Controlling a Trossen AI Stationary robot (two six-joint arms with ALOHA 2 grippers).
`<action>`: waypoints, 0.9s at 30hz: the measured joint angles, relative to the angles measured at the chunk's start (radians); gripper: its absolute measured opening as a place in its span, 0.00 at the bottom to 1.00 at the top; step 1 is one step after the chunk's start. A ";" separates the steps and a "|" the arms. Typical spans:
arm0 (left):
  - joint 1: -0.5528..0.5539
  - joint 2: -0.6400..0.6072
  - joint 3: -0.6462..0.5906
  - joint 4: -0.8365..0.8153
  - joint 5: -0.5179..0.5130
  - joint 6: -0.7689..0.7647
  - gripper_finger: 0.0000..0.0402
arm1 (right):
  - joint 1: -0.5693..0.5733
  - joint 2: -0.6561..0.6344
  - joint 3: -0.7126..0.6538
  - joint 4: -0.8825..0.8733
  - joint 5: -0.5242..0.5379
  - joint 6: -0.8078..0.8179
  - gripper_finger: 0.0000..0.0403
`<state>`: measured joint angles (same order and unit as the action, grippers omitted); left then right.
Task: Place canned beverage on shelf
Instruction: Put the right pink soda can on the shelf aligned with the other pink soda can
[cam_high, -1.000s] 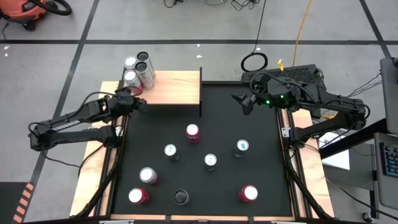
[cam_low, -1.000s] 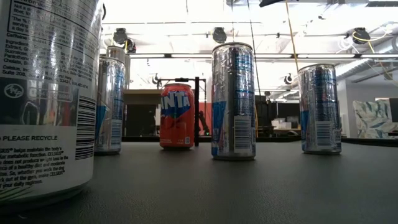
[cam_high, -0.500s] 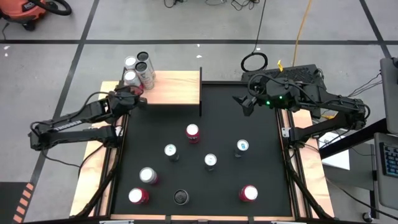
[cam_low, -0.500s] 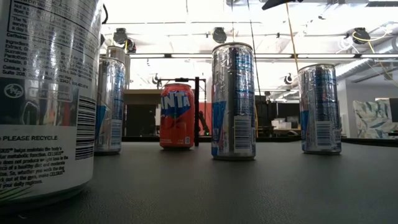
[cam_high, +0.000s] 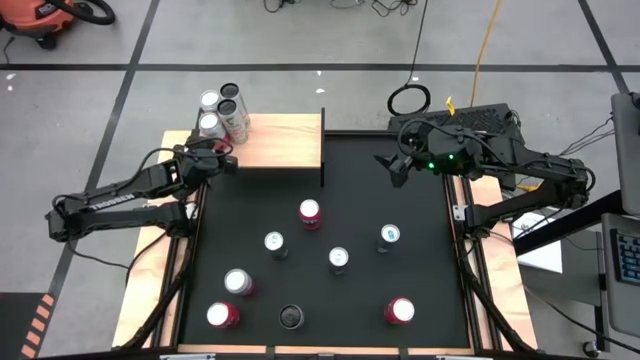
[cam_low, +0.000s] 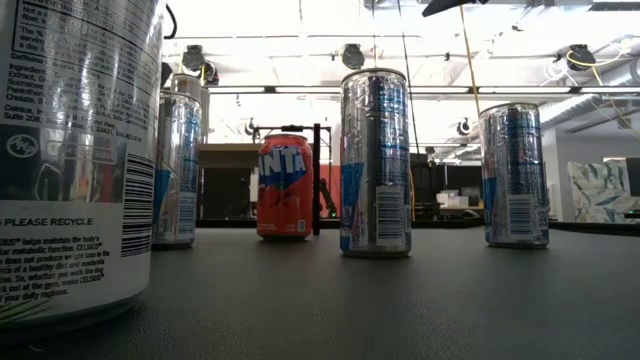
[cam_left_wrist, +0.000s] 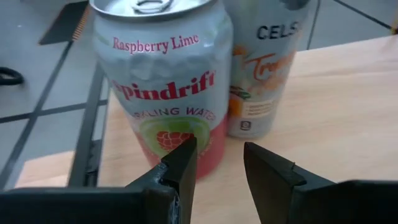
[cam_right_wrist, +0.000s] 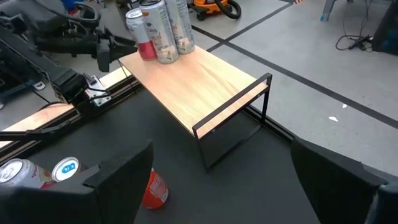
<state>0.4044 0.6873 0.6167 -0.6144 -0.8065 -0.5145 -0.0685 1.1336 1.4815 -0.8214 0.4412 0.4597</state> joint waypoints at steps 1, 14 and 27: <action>0.007 0.001 0.000 0.000 -0.002 0.000 0.34 | 0.000 0.000 0.000 0.000 0.000 -0.001 0.89; 0.063 0.014 0.000 0.013 0.119 -0.003 0.34 | 0.000 0.000 0.000 -0.005 0.000 -0.011 0.89; 0.092 0.046 0.000 0.063 0.155 0.071 0.34 | -0.003 0.000 0.000 -0.024 0.003 -0.008 0.89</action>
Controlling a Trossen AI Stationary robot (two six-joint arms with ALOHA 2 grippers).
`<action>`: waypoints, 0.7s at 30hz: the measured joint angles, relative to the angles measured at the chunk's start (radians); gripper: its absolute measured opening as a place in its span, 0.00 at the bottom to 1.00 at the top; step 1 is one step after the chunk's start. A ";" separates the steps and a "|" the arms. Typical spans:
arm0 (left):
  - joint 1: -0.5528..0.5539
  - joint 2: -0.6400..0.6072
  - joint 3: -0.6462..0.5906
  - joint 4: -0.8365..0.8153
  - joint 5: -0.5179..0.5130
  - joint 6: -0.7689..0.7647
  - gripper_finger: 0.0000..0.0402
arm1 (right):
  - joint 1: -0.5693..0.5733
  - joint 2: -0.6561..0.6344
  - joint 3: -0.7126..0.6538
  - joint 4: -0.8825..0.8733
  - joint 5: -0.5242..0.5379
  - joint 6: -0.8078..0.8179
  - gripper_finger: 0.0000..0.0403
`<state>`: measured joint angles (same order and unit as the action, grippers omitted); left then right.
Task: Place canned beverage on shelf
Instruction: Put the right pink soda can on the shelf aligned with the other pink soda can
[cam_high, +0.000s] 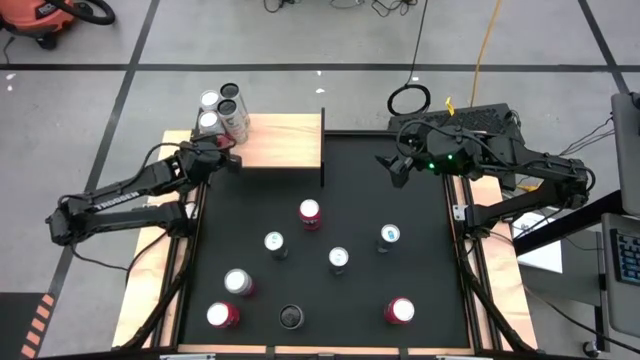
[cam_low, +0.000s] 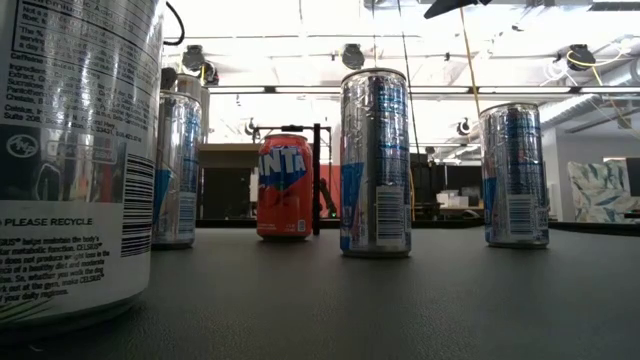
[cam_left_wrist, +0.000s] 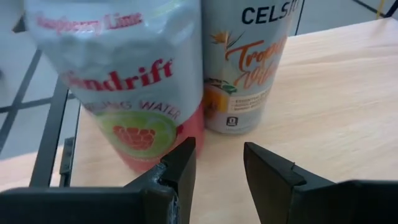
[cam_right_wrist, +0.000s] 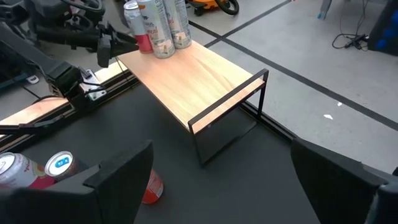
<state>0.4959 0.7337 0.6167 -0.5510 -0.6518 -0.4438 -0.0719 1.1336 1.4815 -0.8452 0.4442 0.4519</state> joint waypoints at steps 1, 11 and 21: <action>0.005 0.008 0.000 0.010 0.000 0.007 0.34 | 0.000 0.000 0.000 0.000 0.000 0.000 0.89; 0.012 0.010 0.103 -0.023 0.193 -0.163 0.34 | 0.000 -0.001 0.000 -0.003 0.000 0.020 0.89; 0.046 0.039 0.450 -0.236 0.114 -0.070 0.34 | -0.012 -0.003 0.000 -0.006 0.000 0.006 0.89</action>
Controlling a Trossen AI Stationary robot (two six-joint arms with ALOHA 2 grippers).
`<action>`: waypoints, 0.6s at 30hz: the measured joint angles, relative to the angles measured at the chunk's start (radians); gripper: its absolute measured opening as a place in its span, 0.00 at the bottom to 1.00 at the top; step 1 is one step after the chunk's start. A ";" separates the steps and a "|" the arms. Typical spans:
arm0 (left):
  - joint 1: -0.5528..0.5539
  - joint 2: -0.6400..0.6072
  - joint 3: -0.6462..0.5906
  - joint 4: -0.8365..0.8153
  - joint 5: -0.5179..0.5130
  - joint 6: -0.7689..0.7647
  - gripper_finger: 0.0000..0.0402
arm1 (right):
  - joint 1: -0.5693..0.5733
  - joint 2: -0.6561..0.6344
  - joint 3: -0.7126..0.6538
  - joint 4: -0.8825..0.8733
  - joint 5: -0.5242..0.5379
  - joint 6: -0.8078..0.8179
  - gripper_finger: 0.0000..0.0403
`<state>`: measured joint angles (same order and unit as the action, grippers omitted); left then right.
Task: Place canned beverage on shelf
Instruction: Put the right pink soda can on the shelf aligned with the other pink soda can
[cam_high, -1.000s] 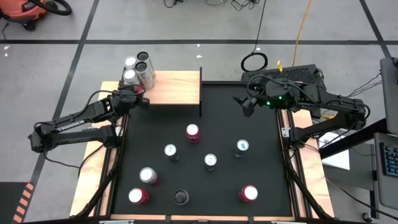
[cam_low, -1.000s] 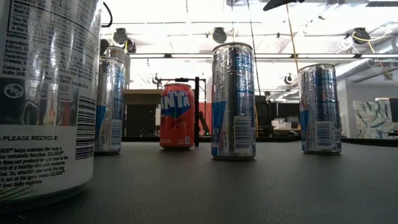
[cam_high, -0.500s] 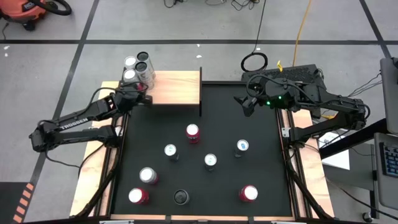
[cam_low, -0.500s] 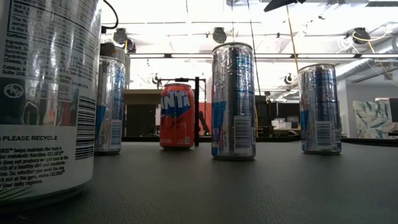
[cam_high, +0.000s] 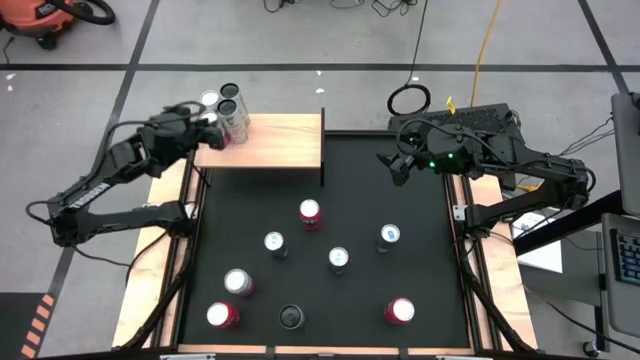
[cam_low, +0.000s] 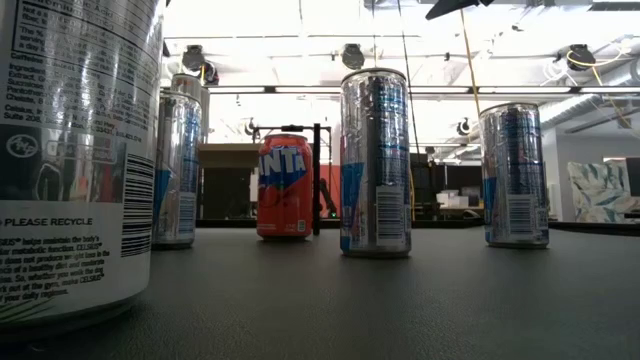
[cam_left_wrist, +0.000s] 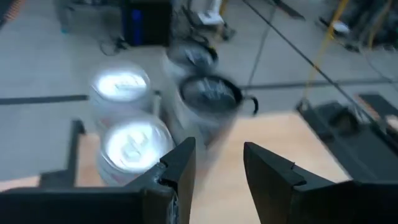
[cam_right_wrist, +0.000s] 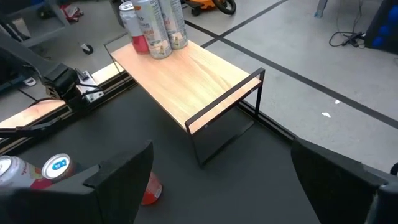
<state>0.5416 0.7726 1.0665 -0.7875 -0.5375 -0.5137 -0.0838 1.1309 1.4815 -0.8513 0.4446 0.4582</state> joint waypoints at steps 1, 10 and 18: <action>0.016 0.010 0.023 -0.016 -0.006 -0.001 0.35 | -0.003 0.000 0.000 0.000 0.000 -0.004 0.89; 0.190 0.124 0.087 -0.060 0.177 0.023 0.60 | -0.022 0.000 0.000 0.000 -0.031 -0.009 0.89; 0.301 0.167 0.139 -0.161 0.272 0.038 0.75 | -0.021 -0.001 0.000 0.000 -0.109 0.032 0.89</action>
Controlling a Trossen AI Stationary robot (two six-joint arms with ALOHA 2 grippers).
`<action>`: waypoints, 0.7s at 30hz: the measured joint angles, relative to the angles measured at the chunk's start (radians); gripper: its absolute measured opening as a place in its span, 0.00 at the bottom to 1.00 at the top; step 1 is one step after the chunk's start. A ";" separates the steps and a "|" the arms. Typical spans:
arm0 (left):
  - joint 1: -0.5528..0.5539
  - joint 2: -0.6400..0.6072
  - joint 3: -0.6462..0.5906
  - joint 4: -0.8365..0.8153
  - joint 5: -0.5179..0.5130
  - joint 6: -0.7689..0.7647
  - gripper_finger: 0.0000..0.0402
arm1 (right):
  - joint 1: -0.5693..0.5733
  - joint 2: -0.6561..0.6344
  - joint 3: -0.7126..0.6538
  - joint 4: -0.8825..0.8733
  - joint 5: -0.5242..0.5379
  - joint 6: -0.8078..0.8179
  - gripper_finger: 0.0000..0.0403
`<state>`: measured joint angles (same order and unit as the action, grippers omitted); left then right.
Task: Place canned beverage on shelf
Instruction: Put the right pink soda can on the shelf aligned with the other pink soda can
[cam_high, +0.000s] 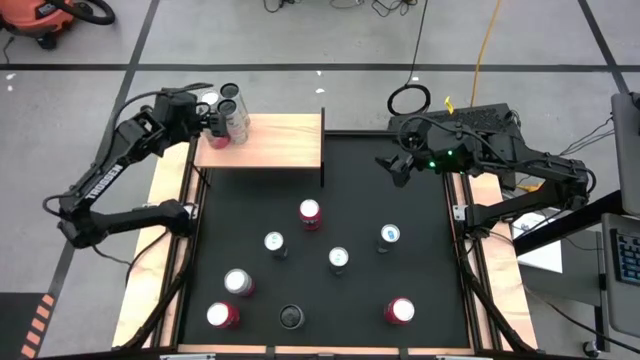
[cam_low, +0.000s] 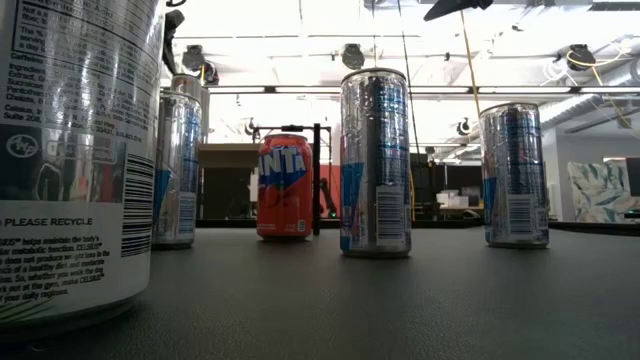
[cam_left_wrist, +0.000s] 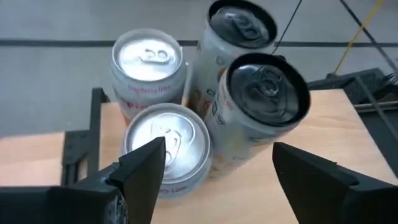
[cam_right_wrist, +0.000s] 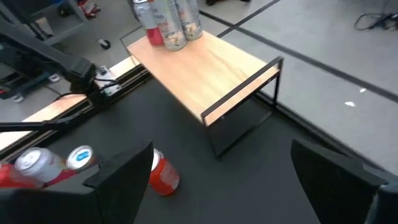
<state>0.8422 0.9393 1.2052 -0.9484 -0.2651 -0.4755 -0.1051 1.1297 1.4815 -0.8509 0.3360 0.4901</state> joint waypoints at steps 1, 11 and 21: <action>0.007 0.001 0.007 -0.001 0.001 0.021 0.75 | 0.000 0.000 0.000 0.000 0.000 0.003 0.89; 0.087 0.012 0.012 -0.072 0.190 0.055 0.75 | 0.000 0.000 0.000 0.000 -0.001 0.003 0.89; 0.086 0.010 0.122 -0.115 0.118 0.096 0.75 | 0.000 0.000 0.000 0.000 -0.001 -0.006 0.89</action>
<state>0.9282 0.9488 1.3273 -1.0638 -0.1471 -0.3792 -0.1051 1.1294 1.4815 -0.8509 0.3347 0.4840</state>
